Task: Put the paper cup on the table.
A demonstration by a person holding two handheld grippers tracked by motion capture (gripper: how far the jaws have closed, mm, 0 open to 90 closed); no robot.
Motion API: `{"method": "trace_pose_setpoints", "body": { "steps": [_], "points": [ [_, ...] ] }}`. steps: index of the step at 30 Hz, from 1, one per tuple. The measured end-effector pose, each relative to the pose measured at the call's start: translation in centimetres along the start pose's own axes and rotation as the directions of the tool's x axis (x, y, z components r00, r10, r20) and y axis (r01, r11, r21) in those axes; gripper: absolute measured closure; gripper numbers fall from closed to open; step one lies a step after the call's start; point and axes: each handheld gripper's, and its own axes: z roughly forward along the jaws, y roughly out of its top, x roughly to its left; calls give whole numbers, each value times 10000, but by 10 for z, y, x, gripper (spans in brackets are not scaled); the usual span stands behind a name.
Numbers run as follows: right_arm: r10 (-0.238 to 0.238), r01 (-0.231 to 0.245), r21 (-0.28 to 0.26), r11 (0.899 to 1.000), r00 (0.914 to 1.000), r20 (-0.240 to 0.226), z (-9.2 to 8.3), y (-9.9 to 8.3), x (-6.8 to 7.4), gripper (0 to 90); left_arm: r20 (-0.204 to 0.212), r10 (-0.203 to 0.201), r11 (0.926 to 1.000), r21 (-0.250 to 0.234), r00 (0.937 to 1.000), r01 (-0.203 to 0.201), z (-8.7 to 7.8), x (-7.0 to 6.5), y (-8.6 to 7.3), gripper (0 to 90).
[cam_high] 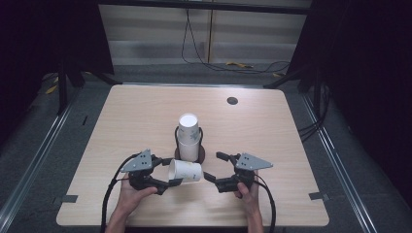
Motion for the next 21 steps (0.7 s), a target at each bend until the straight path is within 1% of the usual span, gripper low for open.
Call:
{"method": "trace_pose_setpoints", "body": {
  "steps": [2, 4, 5, 7, 8, 9, 11, 12, 14, 15, 18, 19, 21],
  "points": [
    [-71, 82, -217, 9997, 9986, 525, -4, -1, 0, 130, -116, 8, 9999, 117, 9999, -6, -2, 0, 0, 272],
    [-172, 216, -348, 9992, 9924, 1216, -8, -2, 1, 130, -185, 16, 9998, 198, 9998, -13, -4, 1, 0, 271],
    [-227, 283, -354, 9990, 9888, 1474, -10, -3, 1, 130, -188, -15, 9998, 181, 9998, 19, -5, 1, -1, 271],
    [-412, 487, -365, 9981, 9821, 1839, -14, -6, 1, 129, -216, -27, 9997, 228, 9998, 32, -7, 2, -1, 270],
    [-398, 472, -312, 9984, 9780, 2050, -15, -6, 1, 129, -256, -68, 9997, 227, 9997, 74, -8, 3, -1, 269],
    [-389, 469, -284, 9985, 9709, 2364, -16, -7, 1, 129, -257, -49, 9996, 264, 9997, 55, -8, 4, -2, 268],
    [-407, 463, -134, 9988, 9588, 2812, -17, -7, 1, 129, -288, -111, 9993, 347, 9995, 121, -11, 5, -2, 267],
    [-405, 451, -88, 9989, 9541, 2968, -18, -8, 0, 130, -298, -88, 9991, 406, 9995, 101, -12, 5, -3, 267],
    [-244, 325, -208, 9993, 9499, 3115, -20, -10, -1, 129, -384, -134, 9989, 442, 9992, 151, -14, 6, -3, 267],
    [-149, 244, -248, 9994, 9436, 3308, -21, -11, -2, 129, -428, -108, 9986, 512, 9990, 130, -16, 6, -4, 267],
    [42, 127, -378, 9992, 9083, 4184, -23, -16, -3, 132, -520, -207, 9981, 571, 9984, 237, -20, 6, -5, 266],
    [106, 78, -407, 9991, 9010, 4337, -23, -18, -3, 132, -548, -152, 9979, 616, 9984, 186, -21, 6, -5, 266],
    [170, 91, -539, 9985, 8854, 4645, -24, -20, -2, 133, -588, -190, 9975, 667, 9981, 229, -24, 6, -5, 266]
  ]
}}
